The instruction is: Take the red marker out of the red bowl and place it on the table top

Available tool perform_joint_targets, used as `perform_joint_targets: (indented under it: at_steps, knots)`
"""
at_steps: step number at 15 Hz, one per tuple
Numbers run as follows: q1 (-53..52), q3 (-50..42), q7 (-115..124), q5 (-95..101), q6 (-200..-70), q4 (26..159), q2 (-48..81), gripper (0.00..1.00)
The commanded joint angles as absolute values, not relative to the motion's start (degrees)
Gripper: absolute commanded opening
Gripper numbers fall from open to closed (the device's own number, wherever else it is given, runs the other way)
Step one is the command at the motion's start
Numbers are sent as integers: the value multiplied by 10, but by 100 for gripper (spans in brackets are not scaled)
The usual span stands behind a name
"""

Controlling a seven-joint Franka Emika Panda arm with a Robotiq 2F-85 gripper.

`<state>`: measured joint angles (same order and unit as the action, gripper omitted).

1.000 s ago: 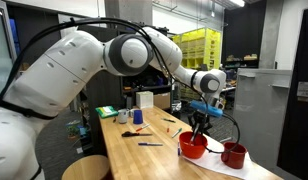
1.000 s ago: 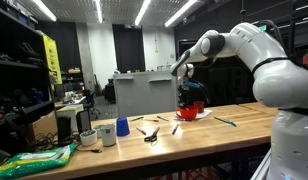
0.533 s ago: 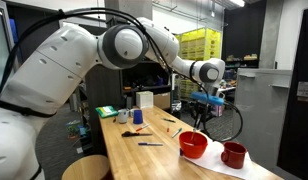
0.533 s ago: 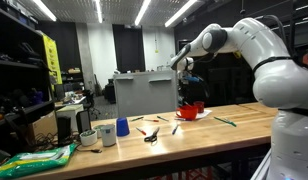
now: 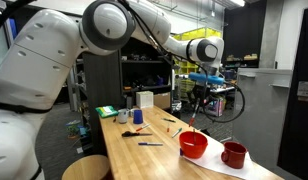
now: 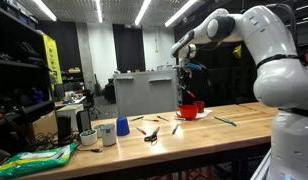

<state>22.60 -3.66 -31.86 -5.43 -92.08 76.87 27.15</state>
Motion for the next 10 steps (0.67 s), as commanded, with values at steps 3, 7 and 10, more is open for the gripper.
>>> perform_joint_targets:
  at_steps: [3,7,10]
  knots:
    - [232,-68,-292,-91,-868,929,157,3]
    - [226,-99,-272,-112,-872,1049,92,3]
    - [220,-118,-255,-117,-898,1143,55,3]
